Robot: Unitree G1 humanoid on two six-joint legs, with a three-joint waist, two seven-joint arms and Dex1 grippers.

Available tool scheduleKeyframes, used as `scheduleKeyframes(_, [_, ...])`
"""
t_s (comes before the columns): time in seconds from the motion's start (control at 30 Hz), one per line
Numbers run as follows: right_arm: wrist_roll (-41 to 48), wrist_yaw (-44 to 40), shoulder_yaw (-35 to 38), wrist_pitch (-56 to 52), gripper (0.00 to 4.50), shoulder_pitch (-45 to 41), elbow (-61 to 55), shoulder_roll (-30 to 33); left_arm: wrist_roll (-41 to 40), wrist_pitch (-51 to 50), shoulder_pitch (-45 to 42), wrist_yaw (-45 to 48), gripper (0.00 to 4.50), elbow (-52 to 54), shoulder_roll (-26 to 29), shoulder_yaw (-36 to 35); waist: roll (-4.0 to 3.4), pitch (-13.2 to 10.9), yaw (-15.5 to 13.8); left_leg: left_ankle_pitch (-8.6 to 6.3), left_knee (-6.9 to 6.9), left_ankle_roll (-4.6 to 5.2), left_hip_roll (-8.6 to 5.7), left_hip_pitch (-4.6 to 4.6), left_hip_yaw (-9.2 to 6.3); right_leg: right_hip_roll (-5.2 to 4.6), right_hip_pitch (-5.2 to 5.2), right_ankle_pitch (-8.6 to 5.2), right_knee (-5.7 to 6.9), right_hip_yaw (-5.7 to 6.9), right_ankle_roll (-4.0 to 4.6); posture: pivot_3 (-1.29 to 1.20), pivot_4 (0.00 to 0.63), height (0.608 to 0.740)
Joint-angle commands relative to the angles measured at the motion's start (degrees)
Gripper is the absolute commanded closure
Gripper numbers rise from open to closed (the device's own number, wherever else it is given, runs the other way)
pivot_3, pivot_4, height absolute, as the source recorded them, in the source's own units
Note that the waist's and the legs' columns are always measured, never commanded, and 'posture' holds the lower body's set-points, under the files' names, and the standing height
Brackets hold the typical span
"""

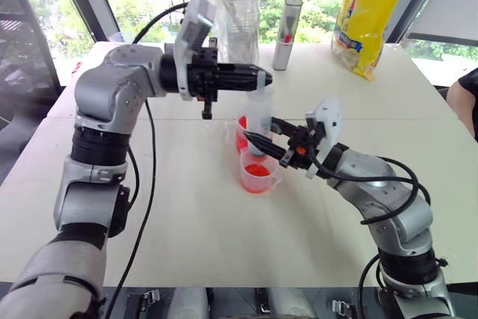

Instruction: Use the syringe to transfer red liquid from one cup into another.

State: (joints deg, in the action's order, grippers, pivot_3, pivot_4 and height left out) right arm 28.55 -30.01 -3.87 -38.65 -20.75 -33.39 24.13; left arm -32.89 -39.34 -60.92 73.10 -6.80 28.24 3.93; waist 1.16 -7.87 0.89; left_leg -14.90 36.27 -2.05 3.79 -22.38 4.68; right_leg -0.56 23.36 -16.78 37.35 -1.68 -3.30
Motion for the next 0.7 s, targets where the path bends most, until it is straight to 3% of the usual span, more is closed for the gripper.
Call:
scheduleKeyframes(0.03, [1.6, -0.1, 1.4, 1.2, 3.06, -2.1, -3.3, -0.2, 1.3, 0.3, 0.9, 0.8, 4.48, 1.5, 0.4, 2.5, 0.00, 0.0, 0.0, 0.00, 0.00, 0.00, 0.00, 0.00, 0.00, 0.00, 0.00, 0.00, 0.00, 0.00, 0.00, 0.00, 0.150, 0.740])
scheduleKeyframes(0.7, [7.0, 1.8, 5.3, -2.9, 3.06, -5.0, -5.0, 1.0, 1.6, 0.6, 3.0, 0.5, 4.48, 2.0, -0.5, 3.8, 0.00, 0.0, 0.1, 0.00, 0.00, 0.00, 0.00, 0.00, -0.01, 0.00, 0.00, 0.00, 0.00, 0.00, 0.00, 0.00, 0.150, 0.740])
